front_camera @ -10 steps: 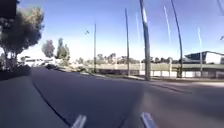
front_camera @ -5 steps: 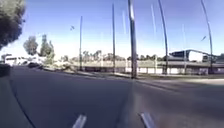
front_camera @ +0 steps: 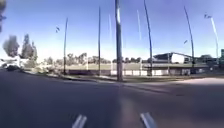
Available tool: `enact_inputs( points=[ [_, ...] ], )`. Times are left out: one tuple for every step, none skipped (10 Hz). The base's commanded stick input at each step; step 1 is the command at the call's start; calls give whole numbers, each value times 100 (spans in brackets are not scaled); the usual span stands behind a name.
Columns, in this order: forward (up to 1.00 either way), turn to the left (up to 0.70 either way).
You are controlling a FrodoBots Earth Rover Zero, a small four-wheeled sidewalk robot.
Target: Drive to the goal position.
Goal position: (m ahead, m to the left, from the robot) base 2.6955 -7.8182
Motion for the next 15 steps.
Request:
enact_inputs(
  points=[
    [58, -58],
    [58, -58],
    [58, -58],
    [58, -58],
    [58, -58],
    [58, -58],
    [58, -58],
    [58, -58],
    [58, -58],
    [58, -58],
    [58, -58],
    [58, -58],
    [58, -58],
    [58, -58],
    [58, -58]
  ],
)
